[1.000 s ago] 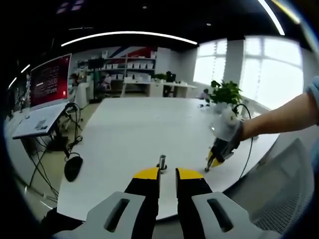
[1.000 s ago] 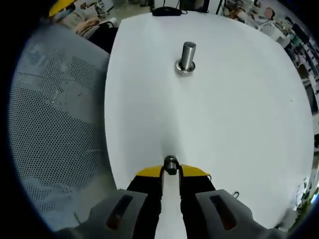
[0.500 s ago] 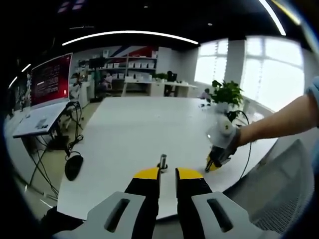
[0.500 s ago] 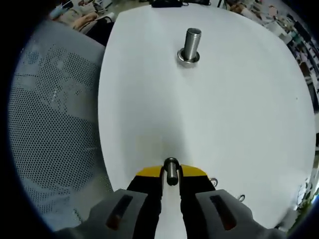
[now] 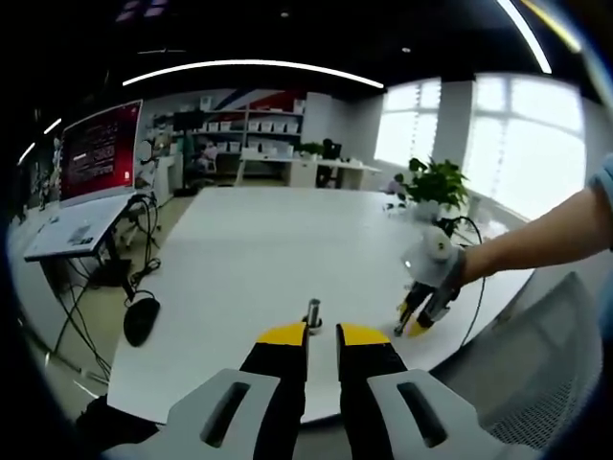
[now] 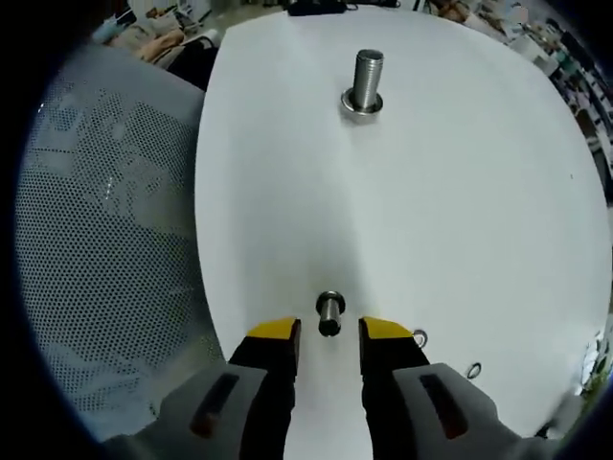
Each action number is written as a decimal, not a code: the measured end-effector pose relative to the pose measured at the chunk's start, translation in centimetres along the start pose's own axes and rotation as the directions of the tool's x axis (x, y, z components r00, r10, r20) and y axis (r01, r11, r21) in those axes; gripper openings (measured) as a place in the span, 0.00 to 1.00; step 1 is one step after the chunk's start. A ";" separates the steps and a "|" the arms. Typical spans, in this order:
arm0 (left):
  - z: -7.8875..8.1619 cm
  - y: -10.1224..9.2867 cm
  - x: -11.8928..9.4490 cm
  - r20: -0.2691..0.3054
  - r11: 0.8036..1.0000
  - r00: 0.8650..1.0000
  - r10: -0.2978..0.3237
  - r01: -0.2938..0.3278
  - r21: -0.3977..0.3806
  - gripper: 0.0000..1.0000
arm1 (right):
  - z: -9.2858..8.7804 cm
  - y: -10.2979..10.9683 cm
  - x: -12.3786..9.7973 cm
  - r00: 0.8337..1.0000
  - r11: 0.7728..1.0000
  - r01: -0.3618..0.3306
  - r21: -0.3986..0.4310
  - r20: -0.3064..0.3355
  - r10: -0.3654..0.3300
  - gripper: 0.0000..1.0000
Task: Place the washer onto the threaded stud by aligning its center hole with the stud, sliding it down to the base, and recovering from edge contact or off-axis alignment until the washer reaches the visible bottom stop.
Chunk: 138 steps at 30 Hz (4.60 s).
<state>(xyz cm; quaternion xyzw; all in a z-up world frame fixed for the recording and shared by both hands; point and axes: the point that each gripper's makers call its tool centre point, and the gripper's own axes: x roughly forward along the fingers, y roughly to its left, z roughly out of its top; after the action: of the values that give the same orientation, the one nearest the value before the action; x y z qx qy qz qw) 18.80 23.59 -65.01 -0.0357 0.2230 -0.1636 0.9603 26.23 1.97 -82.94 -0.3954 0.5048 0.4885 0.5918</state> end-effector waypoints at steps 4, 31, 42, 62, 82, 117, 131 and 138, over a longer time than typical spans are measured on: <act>-0.1 -0.1 0.0 -0.004 1.000 1.000 -0.004 0.004 0.000 0.09 | -1.4 -1.1 -1.0 0.999 0.997 0.007 0.078 0.045 -0.010 0.32; 0.0 -0.1 0.0 -0.004 1.000 1.000 -0.005 0.005 -0.001 0.09 | -6.3 -6.3 -4.2 0.954 0.945 0.133 0.298 0.222 -0.204 0.30; 0.0 0.0 0.0 -0.006 1.000 1.000 0.002 -0.002 -0.002 0.09 | -5.2 -6.4 -2.9 0.962 0.955 0.132 0.264 0.199 -0.188 0.30; -0.2 0.1 0.0 -0.015 1.000 1.000 0.008 -0.008 -0.003 0.09 | -3.9 -6.1 0.5 0.989 0.980 0.080 0.183 0.106 -0.101 0.28; -0.2 0.1 0.0 -0.011 1.000 1.000 0.007 -0.007 -0.002 0.08 | -2.5 -6.5 0.8 0.989 0.968 0.070 0.240 0.107 -0.098 0.27; -0.1 -0.2 0.1 -0.012 1.000 1.000 -0.008 0.008 0.011 0.07 | -2.6 -6.7 0.7 0.976 0.962 0.090 0.258 0.170 -0.137 0.16; 0.0 -0.1 0.0 -0.004 1.000 1.000 -0.007 0.007 0.008 0.07 | -2.5 -6.5 0.8 0.977 0.967 0.119 0.224 0.149 -0.155 0.15; 0.1 -0.1 0.0 0.001 1.000 1.000 -0.007 0.007 0.005 0.07 | -2.2 -6.4 0.6 0.971 0.977 0.212 0.013 0.113 -0.212 0.15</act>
<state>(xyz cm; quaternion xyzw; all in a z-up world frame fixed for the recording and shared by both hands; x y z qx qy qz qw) 18.77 23.46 -64.93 -0.0341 0.2219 -0.1674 0.9600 31.98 -1.38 -84.12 -0.4183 0.4255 0.4439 0.6686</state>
